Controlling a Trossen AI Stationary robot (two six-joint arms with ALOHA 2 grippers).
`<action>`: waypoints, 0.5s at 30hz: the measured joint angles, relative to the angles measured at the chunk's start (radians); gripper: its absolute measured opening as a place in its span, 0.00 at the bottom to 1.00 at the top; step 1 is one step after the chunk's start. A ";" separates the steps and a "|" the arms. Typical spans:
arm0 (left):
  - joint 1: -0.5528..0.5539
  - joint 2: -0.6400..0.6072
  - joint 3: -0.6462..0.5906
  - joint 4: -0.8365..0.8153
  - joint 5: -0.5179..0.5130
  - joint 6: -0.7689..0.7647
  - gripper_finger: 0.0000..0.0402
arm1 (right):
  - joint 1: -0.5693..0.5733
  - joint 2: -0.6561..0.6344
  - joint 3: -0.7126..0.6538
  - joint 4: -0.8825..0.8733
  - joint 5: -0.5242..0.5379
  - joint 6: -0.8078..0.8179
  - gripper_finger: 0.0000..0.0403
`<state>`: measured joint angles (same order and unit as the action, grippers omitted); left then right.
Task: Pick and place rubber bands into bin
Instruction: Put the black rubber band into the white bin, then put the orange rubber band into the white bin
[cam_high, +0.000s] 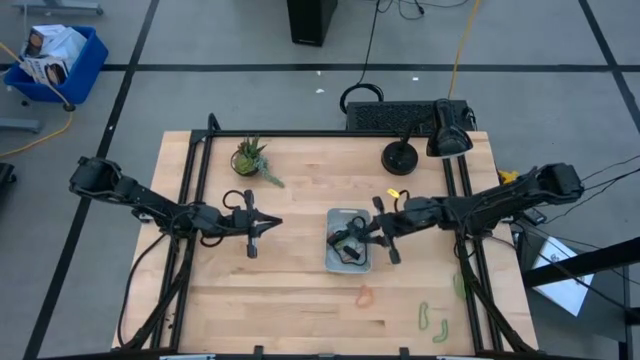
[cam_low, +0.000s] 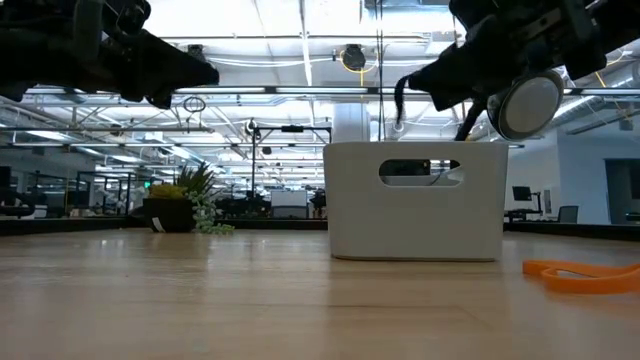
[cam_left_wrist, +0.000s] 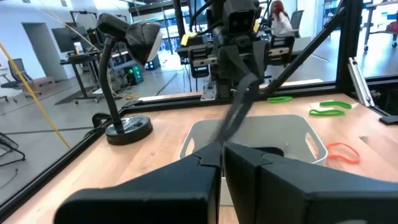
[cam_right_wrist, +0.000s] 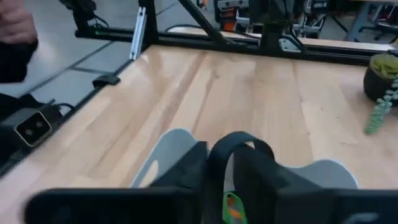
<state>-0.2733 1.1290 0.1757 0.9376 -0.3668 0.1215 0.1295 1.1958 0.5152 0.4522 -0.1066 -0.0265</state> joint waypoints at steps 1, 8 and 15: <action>0.000 0.000 0.000 0.000 0.000 0.000 0.06 | -0.003 -0.001 0.000 0.002 -0.001 0.010 0.21; 0.000 0.000 0.000 0.000 0.000 0.007 0.06 | -0.012 -0.020 0.000 -0.023 0.051 0.058 0.51; 0.000 0.000 0.000 0.001 0.000 0.005 0.06 | -0.012 -0.033 0.001 -0.080 0.050 0.119 0.57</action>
<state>-0.2733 1.1290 0.1757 0.9382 -0.3666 0.1268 0.1173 1.1628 0.5160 0.3721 -0.0566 0.0923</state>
